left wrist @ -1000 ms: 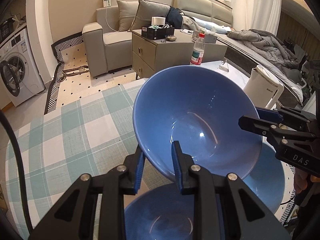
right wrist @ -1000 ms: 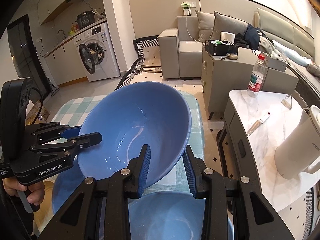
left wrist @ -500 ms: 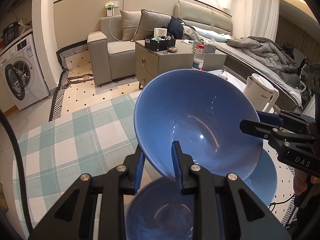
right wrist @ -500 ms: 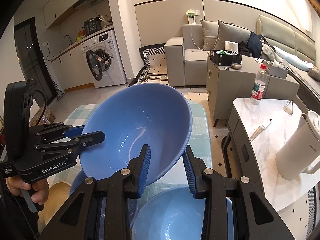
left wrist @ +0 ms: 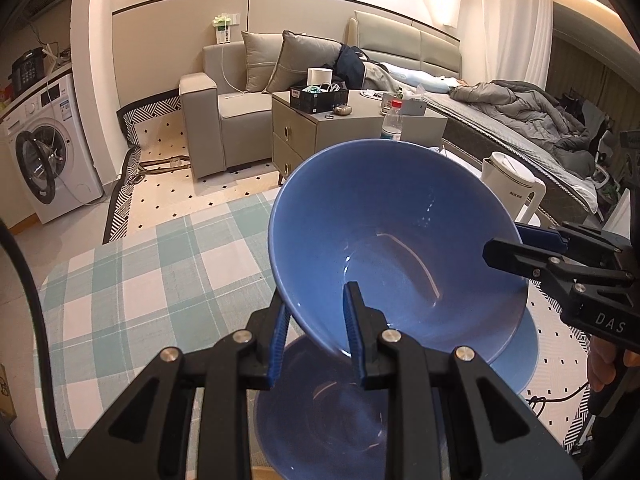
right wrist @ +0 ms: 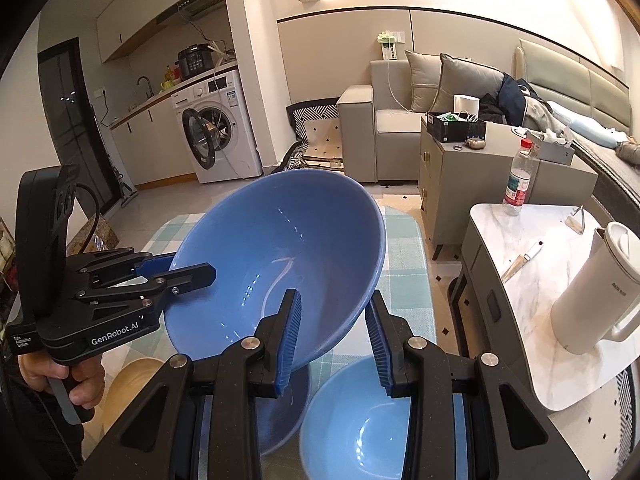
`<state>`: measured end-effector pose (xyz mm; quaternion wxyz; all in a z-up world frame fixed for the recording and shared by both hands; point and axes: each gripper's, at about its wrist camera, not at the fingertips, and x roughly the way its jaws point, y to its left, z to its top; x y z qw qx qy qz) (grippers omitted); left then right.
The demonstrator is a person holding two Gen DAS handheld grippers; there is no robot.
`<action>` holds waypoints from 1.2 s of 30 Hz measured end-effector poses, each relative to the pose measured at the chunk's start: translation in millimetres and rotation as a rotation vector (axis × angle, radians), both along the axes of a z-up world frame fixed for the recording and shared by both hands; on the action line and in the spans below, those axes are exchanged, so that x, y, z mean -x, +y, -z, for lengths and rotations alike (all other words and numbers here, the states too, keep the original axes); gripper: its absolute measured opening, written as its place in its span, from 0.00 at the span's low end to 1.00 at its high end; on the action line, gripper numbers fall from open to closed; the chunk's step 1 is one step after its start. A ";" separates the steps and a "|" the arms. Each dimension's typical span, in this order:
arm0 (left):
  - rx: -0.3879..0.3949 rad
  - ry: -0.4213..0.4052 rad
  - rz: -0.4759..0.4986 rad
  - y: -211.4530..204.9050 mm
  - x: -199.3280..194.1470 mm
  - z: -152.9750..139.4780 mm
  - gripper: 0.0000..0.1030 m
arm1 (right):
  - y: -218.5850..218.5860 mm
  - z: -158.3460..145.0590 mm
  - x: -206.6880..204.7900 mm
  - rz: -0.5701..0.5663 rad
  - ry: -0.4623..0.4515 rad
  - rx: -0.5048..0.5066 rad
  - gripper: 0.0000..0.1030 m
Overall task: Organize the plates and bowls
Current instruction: 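Lift the blue bowl with both grippers and carry it over another blue bowl, then lower the held bowl into the other blue bowl with both grippers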
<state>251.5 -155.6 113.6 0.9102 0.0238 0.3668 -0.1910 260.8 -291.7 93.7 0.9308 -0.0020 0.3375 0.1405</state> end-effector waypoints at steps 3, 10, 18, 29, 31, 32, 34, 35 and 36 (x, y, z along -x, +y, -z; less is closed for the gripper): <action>0.005 -0.004 0.003 2.5 8.1 -1.8 0.24 | 1.9 -1.7 8.2 0.000 -0.006 -0.004 0.33; 0.007 -0.008 0.000 9.1 22.6 -3.7 0.24 | 6.6 -1.6 22.4 -0.006 -0.007 -0.009 0.33; 0.009 -0.011 -0.012 18.1 34.8 -3.7 0.24 | 18.9 0.7 38.9 -0.021 -0.009 -0.017 0.33; 0.010 -0.020 -0.017 28.1 51.2 -3.0 0.24 | 29.9 6.0 54.6 -0.040 -0.004 -0.026 0.33; 0.009 -0.018 -0.016 29.1 53.0 -1.8 0.24 | 30.6 7.6 55.8 -0.040 -0.001 -0.031 0.33; 0.009 -0.017 -0.017 29.7 53.6 -1.3 0.24 | 31.1 8.8 57.0 -0.041 0.001 -0.033 0.33; 0.011 -0.016 -0.019 31.9 55.3 -0.2 0.24 | 32.6 11.3 59.2 -0.045 0.004 -0.037 0.33; 0.012 -0.015 -0.019 32.6 56.2 0.6 0.24 | 32.9 12.5 60.0 -0.046 0.006 -0.038 0.33; 0.012 -0.013 -0.021 33.4 57.2 1.8 0.24 | 33.7 13.5 60.3 -0.048 0.008 -0.038 0.33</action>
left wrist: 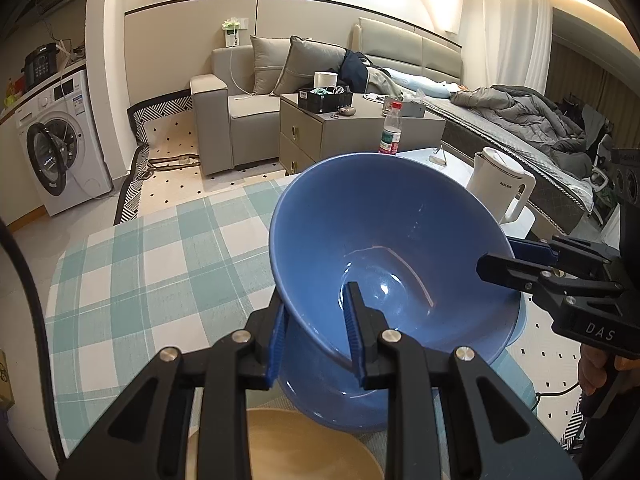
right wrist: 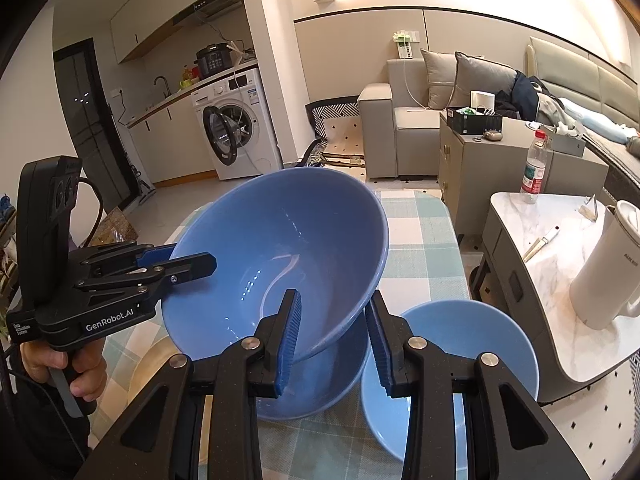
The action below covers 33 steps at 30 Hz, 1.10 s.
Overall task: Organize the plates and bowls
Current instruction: 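Lower the held bowl into the other blue bowl with both grippers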
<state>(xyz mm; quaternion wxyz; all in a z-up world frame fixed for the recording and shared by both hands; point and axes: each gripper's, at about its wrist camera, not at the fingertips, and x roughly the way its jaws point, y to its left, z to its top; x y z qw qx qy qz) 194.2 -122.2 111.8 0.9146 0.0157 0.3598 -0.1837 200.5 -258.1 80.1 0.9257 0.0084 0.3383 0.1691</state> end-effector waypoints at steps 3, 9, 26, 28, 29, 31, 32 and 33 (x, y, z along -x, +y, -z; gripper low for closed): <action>0.005 0.008 -0.002 2.4 2.8 3.8 0.24 | 4.0 3.7 4.1 -0.002 0.005 0.003 0.33; 0.008 0.016 -0.007 7.0 6.2 9.3 0.24 | 7.6 8.5 7.1 -0.006 0.010 0.000 0.33; 0.003 0.040 -0.025 13.6 15.1 25.6 0.24 | 17.1 25.7 12.7 -0.023 0.043 -0.006 0.33; 0.001 0.040 -0.025 13.8 15.2 26.0 0.24 | 18.4 27.2 12.8 -0.024 0.045 -0.003 0.33; 0.002 0.040 -0.025 14.2 15.7 26.5 0.24 | 19.0 28.2 13.0 -0.024 0.046 -0.001 0.33; 0.004 0.043 -0.027 14.4 16.0 27.4 0.24 | 19.1 29.8 13.6 -0.025 0.049 -0.002 0.33; 0.005 0.045 -0.028 15.2 15.6 29.0 0.24 | 19.2 29.8 13.5 -0.026 0.050 0.000 0.33; 0.006 0.047 -0.028 15.7 16.0 30.6 0.24 | 20.0 30.3 13.6 -0.026 0.050 0.002 0.33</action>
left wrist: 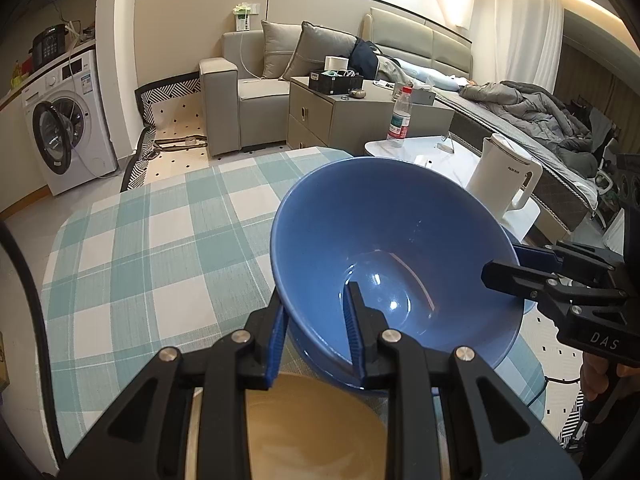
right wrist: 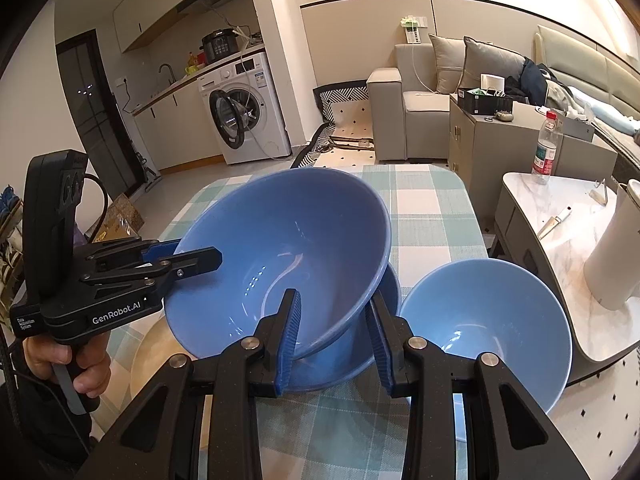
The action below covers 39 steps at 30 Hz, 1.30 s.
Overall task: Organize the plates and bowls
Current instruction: 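Lower the held bowl into the other blue bowl with both grippers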
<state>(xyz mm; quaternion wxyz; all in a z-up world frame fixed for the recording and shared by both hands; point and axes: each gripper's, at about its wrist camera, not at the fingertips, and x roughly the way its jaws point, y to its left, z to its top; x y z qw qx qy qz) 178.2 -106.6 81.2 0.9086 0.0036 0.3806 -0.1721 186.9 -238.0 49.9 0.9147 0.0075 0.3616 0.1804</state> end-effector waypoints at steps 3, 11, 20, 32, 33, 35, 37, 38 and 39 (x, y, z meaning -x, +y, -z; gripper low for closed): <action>0.001 0.008 -0.002 0.9 1.2 3.9 0.24 | 0.1 1.8 -0.4 -0.001 0.005 0.000 0.33; -0.004 0.022 -0.003 3.2 1.6 11.7 0.24 | 3.7 9.0 -1.3 0.000 0.020 0.009 0.33; -0.012 0.032 0.004 0.1 0.7 17.5 0.24 | 1.4 19.1 -3.2 0.009 0.037 0.017 0.34; -0.028 0.050 0.011 -4.5 -3.9 25.9 0.24 | 2.1 28.3 -5.0 0.013 0.052 0.039 0.34; -0.029 0.052 0.011 -4.8 -3.8 26.6 0.24 | 2.0 29.0 -5.3 0.014 0.052 0.043 0.34; -0.035 0.053 0.014 -6.3 -4.4 27.8 0.24 | 3.3 30.5 -5.6 0.017 0.052 0.054 0.34; -0.039 0.056 0.015 -7.4 -5.2 29.3 0.24 | 3.2 32.8 -7.1 0.019 0.055 0.063 0.34; -0.040 0.058 0.015 -7.8 -5.3 29.8 0.24 | 3.3 34.2 -7.7 0.019 0.059 0.065 0.34; -0.039 0.059 0.015 -7.8 -5.6 30.2 0.24 | 3.3 35.4 -8.2 0.020 0.061 0.066 0.34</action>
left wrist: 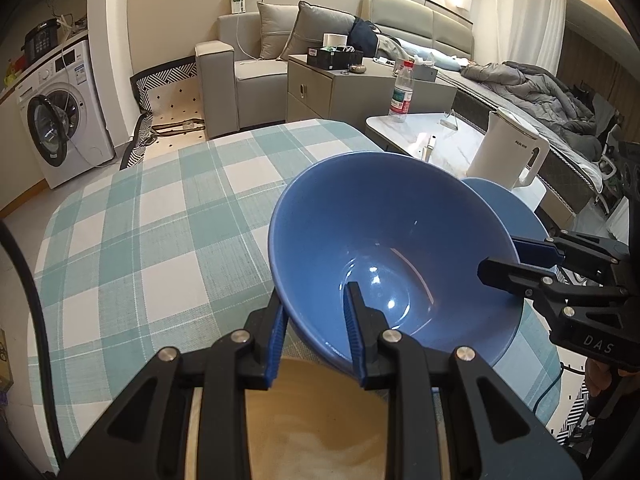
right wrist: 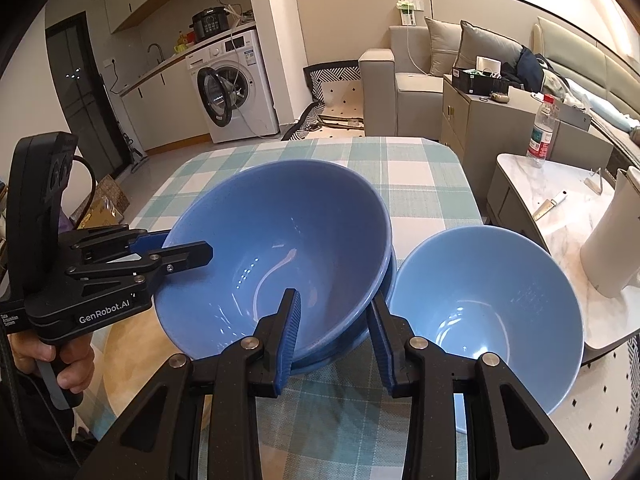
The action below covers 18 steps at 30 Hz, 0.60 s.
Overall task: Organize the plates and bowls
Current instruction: 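Lower the held bowl into the other blue bowl with both grippers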
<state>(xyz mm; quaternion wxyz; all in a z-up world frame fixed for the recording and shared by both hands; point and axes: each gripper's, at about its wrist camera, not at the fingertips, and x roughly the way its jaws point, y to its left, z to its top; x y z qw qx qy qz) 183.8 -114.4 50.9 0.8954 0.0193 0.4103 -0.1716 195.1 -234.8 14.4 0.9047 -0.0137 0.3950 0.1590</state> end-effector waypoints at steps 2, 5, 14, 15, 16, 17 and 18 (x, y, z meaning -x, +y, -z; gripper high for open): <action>-0.002 0.003 0.001 -0.5 -0.4 1.2 0.24 | 0.1 2.0 -0.4 0.001 0.003 0.003 0.34; -0.011 0.004 0.003 -2.0 -1.3 2.7 0.25 | 0.5 4.1 -0.5 0.003 0.004 0.015 0.34; -0.034 0.012 0.010 -6.1 -2.6 7.8 0.25 | 4.4 9.3 -1.4 0.008 0.010 0.046 0.35; -0.036 0.014 0.011 -6.4 -2.7 8.5 0.25 | 4.8 9.9 -1.2 0.008 0.010 0.049 0.35; -0.039 0.015 0.011 -6.9 -2.8 8.8 0.25 | 4.7 10.4 -1.5 0.008 0.010 0.052 0.35; -0.042 0.016 0.011 -7.5 -2.8 9.4 0.26 | 4.8 10.9 -2.0 0.009 0.011 0.055 0.35; -0.045 0.017 0.011 -7.9 -3.0 9.9 0.26 | 5.1 11.4 -1.7 0.009 0.013 0.056 0.35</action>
